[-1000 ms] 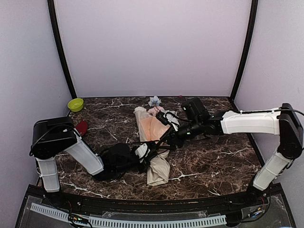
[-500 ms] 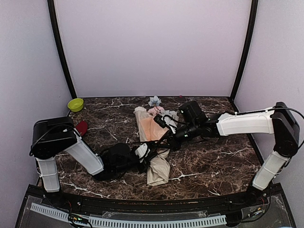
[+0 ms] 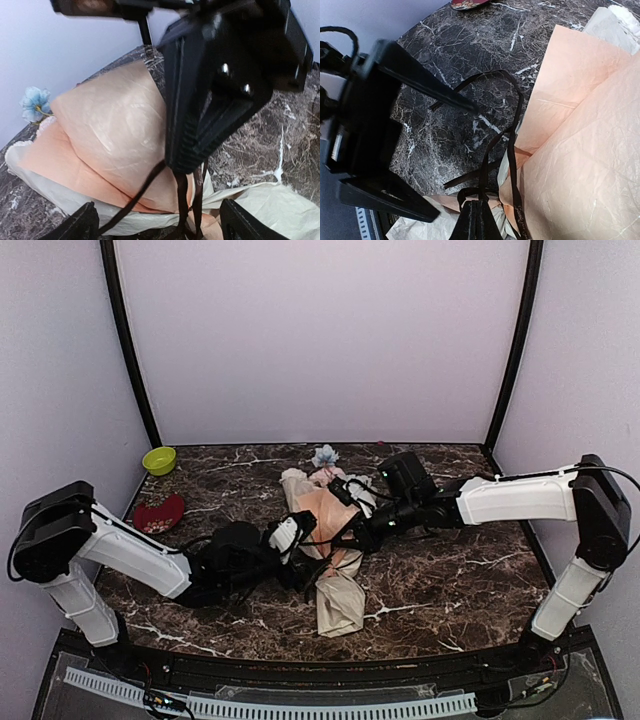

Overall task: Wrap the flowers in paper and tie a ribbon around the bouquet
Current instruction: Pick up the left side of the half-tied ribbon from the folded bouquet.

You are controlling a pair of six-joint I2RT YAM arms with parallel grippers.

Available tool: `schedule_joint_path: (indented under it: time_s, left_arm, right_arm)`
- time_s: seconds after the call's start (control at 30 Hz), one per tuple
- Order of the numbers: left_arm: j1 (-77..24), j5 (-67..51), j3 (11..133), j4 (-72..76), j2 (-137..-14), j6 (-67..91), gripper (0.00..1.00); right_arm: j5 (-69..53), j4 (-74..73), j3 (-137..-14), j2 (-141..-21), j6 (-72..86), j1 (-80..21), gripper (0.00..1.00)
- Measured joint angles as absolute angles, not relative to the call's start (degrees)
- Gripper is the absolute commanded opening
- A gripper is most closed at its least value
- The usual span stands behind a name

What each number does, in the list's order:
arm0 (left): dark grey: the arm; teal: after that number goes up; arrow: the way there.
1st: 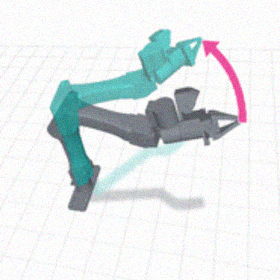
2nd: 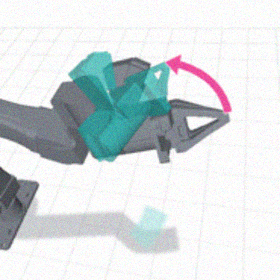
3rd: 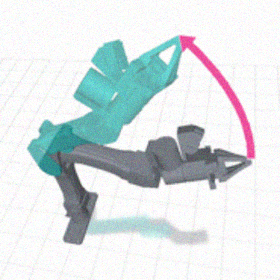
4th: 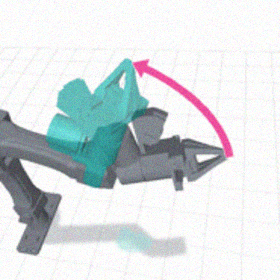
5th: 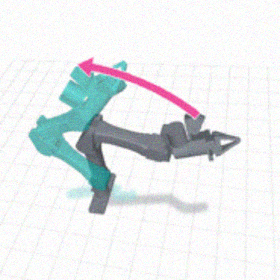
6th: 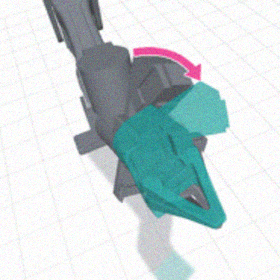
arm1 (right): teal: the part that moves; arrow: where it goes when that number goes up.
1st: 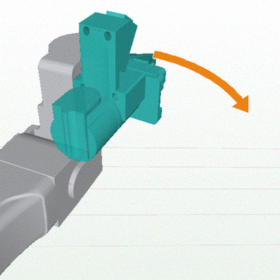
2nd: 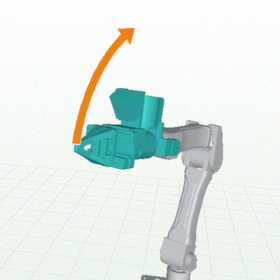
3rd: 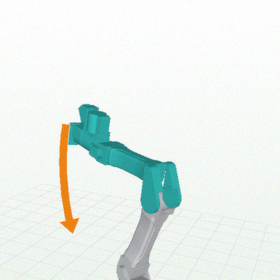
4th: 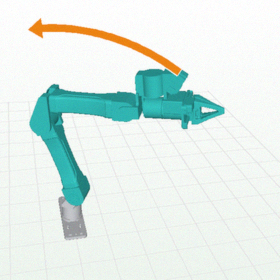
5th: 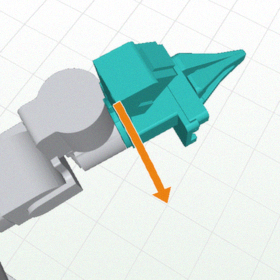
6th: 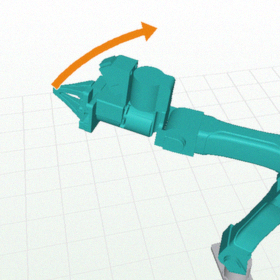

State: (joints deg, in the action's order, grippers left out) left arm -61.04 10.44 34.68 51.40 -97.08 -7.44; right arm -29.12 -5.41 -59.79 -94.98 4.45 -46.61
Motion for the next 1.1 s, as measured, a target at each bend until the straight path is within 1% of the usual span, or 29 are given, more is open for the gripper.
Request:
schedule_joint_path:
  time_s: [0.07,0.3,0.4,0.47,0.53,0.6,0.67,0.87,0.97,1.0,1.03,1.1]
  left_arm:
    - [-61.0,10.8,34.8,47.0,-92.4,-6.4,0.92]
    - [-60.9,8.9,37.9,28.0,-82.5,-3.1,0.93]
    - [-58.4,7.1,38.5,19.5,-77.9,1.2,0.82]
    - [-53.4,5.6,39.8,13.8,-75.5,6.2,0.74]
    - [-45.5,4.9,41.6,7.7,-74.3,11.7,0.72]
    - [-39.5,5.7,42.8,3.3,-74.5,15.7,0.75]
    - [-36.9,5.8,43.9,-1.0,-76.6,17.3,0.76]
    - [-37.2,2.2,50.2,-10.7,-90.6,17.6,0.76]
    - [-37.2,0.7,50.8,-12.9,-94.1,16.9,0.76]
    - [-37.2,0.5,50.9,-13.5,-94.7,16.6,0.75]
    - [-37.2,0.5,50.9,-13.8,-95.0,16.4,0.70]
    - [-37.2,0.6,51.6,-15.0,-96.0,15.8,0.52]
  right_arm:
    - [-28.5,-5.7,-59.8,-95.0,4.7,-46.6,0.00]
    - [-27.9,-5.8,-59.8,-95.1,5.4,-46.6,0.00]
    - [-27.9,-5.8,-59.8,-95.1,6.0,-46.6,0.00]
    - [-27.9,-5.7,-59.8,-95.1,6.3,-46.6,0.00]
    - [-27.9,-5.5,-59.8,-95.1,6.7,-46.6,0.00]
    - [-28.0,-5.2,-59.8,-95.1,7.0,-46.6,0.00]
    - [-28.0,-5.0,-59.8,-95.1,7.2,-46.6,0.00]
    - [-28.0,-4.7,-59.8,-95.1,7.6,-46.6,0.00]
    - [-28.0,-4.7,-59.8,-95.1,7.7,-46.6,0.00]
    - [-28.0,-4.7,-59.8,-95.1,7.8,-46.6,0.00]
    - [-28.0,-4.7,-59.8,-95.1,7.8,-46.6,0.00]
    - [-28.0,-4.7,-59.8,-95.1,7.8,-46.6,0.00]
